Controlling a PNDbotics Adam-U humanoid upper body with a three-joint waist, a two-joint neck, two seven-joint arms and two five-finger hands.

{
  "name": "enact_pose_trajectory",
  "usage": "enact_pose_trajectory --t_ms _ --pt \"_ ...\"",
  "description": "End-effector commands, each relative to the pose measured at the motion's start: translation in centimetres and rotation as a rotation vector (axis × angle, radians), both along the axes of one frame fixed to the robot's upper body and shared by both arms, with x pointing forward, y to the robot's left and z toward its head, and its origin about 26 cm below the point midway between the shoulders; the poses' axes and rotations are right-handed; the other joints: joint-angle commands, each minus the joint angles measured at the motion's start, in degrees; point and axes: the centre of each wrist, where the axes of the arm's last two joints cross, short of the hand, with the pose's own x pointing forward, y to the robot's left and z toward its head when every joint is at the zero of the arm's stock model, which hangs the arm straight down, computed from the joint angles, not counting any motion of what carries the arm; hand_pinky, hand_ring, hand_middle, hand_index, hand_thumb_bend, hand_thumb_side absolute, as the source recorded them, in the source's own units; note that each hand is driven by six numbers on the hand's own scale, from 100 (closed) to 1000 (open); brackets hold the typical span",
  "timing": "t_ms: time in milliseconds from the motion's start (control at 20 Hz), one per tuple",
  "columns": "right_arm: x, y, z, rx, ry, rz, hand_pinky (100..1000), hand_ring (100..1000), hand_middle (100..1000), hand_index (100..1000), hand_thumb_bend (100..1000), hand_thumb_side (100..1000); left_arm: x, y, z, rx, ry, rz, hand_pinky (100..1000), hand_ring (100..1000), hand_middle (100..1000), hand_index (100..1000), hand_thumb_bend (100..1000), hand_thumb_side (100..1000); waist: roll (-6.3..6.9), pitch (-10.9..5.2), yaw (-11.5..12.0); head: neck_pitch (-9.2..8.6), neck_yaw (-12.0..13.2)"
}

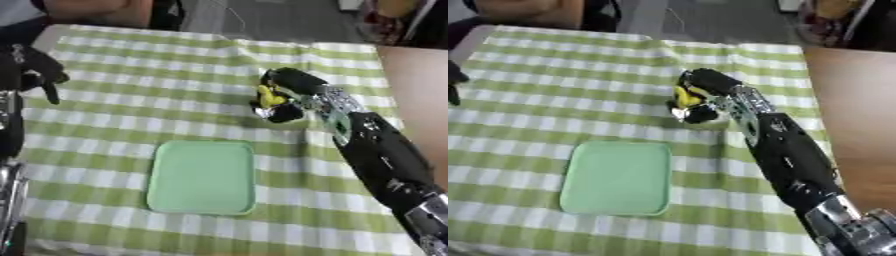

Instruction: Pick up objects on the table and place them in the box.

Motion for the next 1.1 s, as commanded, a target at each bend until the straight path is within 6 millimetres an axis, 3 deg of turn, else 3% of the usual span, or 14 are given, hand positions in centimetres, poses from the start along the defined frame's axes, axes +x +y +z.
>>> enact_pose_trajectory --t_ms 50,100,450,1100 --pt "0.1 -0.4 3.4 0.012 -0.084 0.025 100 100 274 491 100 843 -0.1 0.0 0.8 0.011 -0.024 -0.006 233 441 465 425 673 1000 0.15 -1.04 -0.19 -0.99 -0.18" --pt "-0.1 -0.4 4.1 0.019 -0.104 0.036 100 100 270 490 100 593 -0.1 0.0 0.7 0.011 -0.024 -0.005 233 441 465 425 673 1000 0.14 -1.07 -0.27 -0.99 -0.06" --pt "-1.7 -0.2 7.8 0.041 -0.173 0.082 100 103 274 487 100 591 -0.2 0.2 0.7 0.015 -0.022 0.004 233 442 465 425 672 1000 0.11 -1.25 -0.67 -1.06 0.26" --pt "-2.5 0.6 8.7 0.029 -0.157 0.124 100 108 277 482 100 588 -0.2 0.2 0.6 0.017 -0.019 0.004 232 443 465 425 671 1000 0.11 -1.23 -0.76 -0.99 0.3"
